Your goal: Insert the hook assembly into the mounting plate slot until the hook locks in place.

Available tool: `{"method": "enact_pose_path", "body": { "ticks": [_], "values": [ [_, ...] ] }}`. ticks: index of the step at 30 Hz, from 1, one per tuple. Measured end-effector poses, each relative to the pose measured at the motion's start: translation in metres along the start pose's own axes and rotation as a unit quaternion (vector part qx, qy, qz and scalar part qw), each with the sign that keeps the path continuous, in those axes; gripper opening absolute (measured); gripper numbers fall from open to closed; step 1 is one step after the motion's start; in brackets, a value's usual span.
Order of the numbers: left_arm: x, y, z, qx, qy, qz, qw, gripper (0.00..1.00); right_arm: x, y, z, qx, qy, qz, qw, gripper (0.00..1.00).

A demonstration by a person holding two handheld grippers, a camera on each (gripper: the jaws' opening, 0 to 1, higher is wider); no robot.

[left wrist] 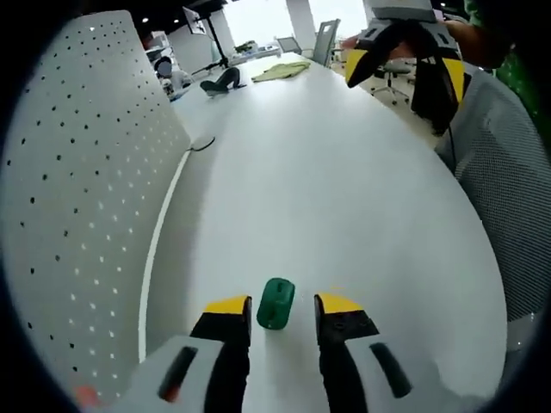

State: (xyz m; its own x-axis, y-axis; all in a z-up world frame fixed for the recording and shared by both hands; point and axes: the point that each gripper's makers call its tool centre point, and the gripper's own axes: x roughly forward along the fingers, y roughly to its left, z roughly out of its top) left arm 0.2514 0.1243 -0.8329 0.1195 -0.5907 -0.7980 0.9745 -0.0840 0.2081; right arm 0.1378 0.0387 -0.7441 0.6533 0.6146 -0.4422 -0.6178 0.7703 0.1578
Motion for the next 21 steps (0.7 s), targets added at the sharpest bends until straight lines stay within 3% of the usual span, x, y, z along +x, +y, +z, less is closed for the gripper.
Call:
{"method": "enact_pose_path", "body": {
  "ticks": [7,13,21],
  "values": [
    [0.005,-0.0012,-0.0038,0.053,0.041,0.012,0.9977,0.2,0.0,-0.0026,0.001,0.005,-0.007,-0.001,1.0,0.59],
    [0.0067,-0.0013,-0.0047,0.076,0.061,0.019,0.9951,0.17,-0.0005,-0.0029,0.002,0.008,-0.012,0.0,0.9999,0.59],
    [0.0072,0.0034,-0.0041,0.076,0.074,0.025,0.994,0.14,-0.002,-0.0043,0.0006,0.011,-0.017,0.0,0.9998,0.59]
  ]
}}
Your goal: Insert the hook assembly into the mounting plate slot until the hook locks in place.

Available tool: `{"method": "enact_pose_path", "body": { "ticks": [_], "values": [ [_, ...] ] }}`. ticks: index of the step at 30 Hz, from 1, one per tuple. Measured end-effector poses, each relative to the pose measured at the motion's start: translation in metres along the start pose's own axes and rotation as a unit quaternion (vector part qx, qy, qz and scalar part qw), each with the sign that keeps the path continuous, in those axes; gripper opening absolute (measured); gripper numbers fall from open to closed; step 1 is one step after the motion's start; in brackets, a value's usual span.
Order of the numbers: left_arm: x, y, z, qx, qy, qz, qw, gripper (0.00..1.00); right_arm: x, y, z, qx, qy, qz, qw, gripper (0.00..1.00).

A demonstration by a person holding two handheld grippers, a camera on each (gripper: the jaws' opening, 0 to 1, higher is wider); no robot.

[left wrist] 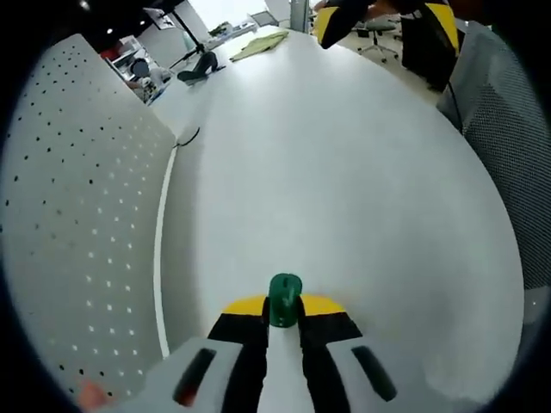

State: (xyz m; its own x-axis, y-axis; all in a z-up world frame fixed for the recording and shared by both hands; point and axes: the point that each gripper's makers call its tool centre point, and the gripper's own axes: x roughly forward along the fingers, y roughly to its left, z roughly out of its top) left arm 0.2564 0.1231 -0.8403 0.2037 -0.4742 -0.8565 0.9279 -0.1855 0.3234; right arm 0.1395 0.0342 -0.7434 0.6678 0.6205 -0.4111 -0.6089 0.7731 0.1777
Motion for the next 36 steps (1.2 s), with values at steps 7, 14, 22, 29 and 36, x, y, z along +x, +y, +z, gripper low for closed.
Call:
{"method": "enact_pose_path", "body": {
  "ticks": [7,14,22,29,36],
  "values": [
    [0.0039,-0.0031,-0.0007,0.008,0.011,-0.006,0.9999,0.12,-0.0009,-0.0047,0.0008,0.005,-0.006,-0.002,1.0,0.58],
    [0.0059,-0.0024,-0.0053,0.013,0.024,-0.007,0.9996,0.09,-0.0014,-0.007,0.0018,0.006,-0.009,-0.003,0.9999,0.58],
    [0.006,-0.0017,-0.0044,0.015,0.026,-0.007,0.9995,0.08,-0.0004,-0.0065,0.0013,0.003,-0.006,-0.002,1.0,0.57],
    [0.0071,-0.0012,-0.0043,0.014,0.029,-0.008,0.9994,0.05,0.0003,-0.0056,0.0017,0.0,-0.005,-0.001,1.0,0.57],
    [0.0075,-0.0002,-0.005,0.006,0.031,-0.005,0.9995,0.04,0.0004,-0.0044,0.0005,0.0,-0.003,0.0,1.0,0.57]
  ]
}}
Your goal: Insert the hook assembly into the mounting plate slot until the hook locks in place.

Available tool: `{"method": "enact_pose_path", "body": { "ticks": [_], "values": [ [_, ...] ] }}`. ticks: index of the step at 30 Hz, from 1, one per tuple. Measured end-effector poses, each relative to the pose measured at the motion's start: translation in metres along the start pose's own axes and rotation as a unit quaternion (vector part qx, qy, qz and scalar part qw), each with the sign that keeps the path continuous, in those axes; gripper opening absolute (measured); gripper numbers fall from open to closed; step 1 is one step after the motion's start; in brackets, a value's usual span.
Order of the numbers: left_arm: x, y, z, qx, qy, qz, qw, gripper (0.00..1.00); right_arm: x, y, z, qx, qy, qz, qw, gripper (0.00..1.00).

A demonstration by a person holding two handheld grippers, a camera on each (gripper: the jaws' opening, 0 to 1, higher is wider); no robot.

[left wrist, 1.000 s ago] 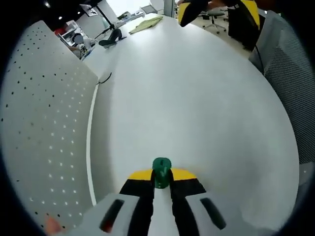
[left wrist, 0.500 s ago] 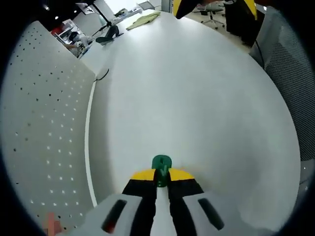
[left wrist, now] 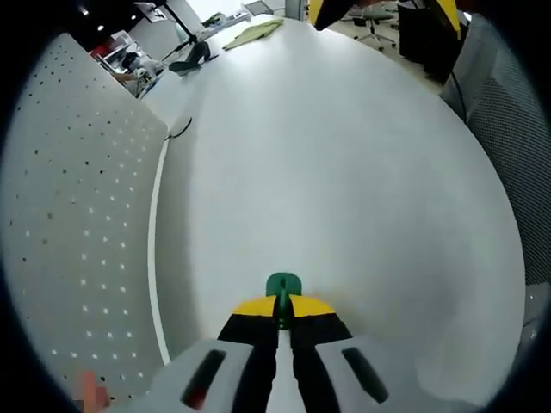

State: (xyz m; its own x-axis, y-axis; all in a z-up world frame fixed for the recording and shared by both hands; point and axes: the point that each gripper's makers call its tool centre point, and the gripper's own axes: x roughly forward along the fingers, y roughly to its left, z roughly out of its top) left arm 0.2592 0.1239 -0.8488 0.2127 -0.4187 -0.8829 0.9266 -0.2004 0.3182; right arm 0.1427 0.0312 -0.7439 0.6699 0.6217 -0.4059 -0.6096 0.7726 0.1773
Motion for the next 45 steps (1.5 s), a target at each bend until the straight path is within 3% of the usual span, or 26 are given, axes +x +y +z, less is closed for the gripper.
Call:
{"method": "enact_pose_path", "body": {
  "ticks": [17,28,45],
  "values": [
    [-0.001,-0.002,0.003,-0.001,-0.013,0.002,0.9999,0.03,0.002,0.002,0.002,-0.004,0.002,0.003,1.0,0.57],
    [-0.015,0.005,0.004,-0.035,-0.034,0.032,0.9983,0.03,0.004,0.007,0.007,-0.013,0.003,0.009,0.9999,0.57],
    [-0.054,0.002,0.001,-0.119,-0.085,0.089,0.9852,0.03,0.01,0.02,0.028,-0.047,0.007,0.024,0.9986,0.57]
  ]
}}
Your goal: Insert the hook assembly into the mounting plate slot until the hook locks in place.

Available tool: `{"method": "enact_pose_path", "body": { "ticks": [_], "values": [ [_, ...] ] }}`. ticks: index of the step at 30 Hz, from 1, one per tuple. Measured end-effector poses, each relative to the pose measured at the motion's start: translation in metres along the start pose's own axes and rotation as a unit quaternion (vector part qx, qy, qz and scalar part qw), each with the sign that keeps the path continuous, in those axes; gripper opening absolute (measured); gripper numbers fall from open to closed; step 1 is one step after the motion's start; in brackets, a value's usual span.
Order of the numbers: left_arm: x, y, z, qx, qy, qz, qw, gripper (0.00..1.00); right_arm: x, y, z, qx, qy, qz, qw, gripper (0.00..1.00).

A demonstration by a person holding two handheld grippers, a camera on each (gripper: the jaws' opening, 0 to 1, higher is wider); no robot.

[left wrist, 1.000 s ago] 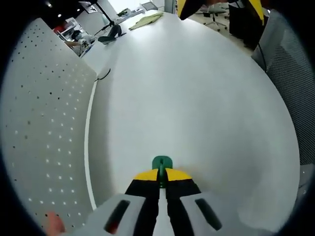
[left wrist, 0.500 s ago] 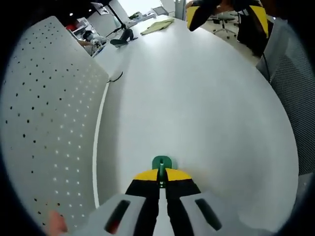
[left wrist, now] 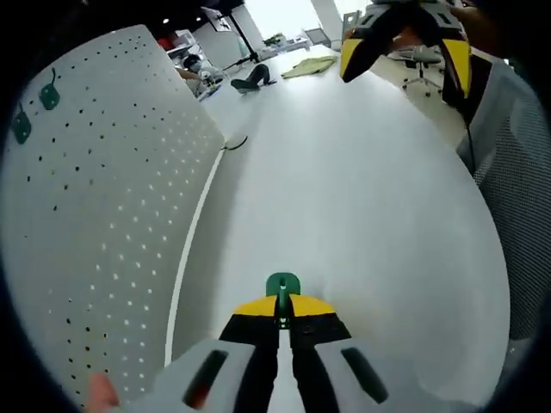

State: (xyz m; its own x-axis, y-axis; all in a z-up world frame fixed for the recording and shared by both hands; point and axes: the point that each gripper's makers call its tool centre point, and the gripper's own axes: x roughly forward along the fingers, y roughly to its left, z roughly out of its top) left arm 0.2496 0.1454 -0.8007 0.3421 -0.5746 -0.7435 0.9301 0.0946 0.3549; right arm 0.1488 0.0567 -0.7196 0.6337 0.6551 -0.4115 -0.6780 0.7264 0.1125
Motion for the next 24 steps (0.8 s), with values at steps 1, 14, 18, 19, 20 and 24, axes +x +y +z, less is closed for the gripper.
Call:
{"method": "enact_pose_path", "body": {
  "ticks": [1,14,18,19,20,24],
  "values": [
    [-0.002,0.001,0.001,-0.005,-0.003,0.004,1.0,0.03,0.0,0.0,0.001,-0.001,0.0,0.001,1.0,0.57],
    [-0.027,-0.002,0.011,-0.092,-0.06,0.051,0.9926,0.03,0.002,0.004,0.011,-0.019,0.006,0.008,0.9998,0.57],
    [-0.034,-0.001,0.011,-0.113,-0.073,0.064,0.9889,0.03,0.002,0.006,0.014,-0.024,0.008,0.011,0.9996,0.57],
    [-0.036,0.0,0.011,-0.121,-0.076,0.068,0.9873,0.03,0.002,0.006,0.014,-0.025,0.008,0.011,0.9996,0.57],
    [-0.038,0.001,0.012,-0.126,-0.079,0.071,0.9863,0.03,0.002,0.007,0.015,-0.026,0.009,0.012,0.9996,0.57],
    [-0.046,0.004,0.013,-0.152,-0.094,0.088,0.98,0.03,0.003,0.009,0.017,-0.029,0.009,0.016,0.9994,0.57]
  ]
}}
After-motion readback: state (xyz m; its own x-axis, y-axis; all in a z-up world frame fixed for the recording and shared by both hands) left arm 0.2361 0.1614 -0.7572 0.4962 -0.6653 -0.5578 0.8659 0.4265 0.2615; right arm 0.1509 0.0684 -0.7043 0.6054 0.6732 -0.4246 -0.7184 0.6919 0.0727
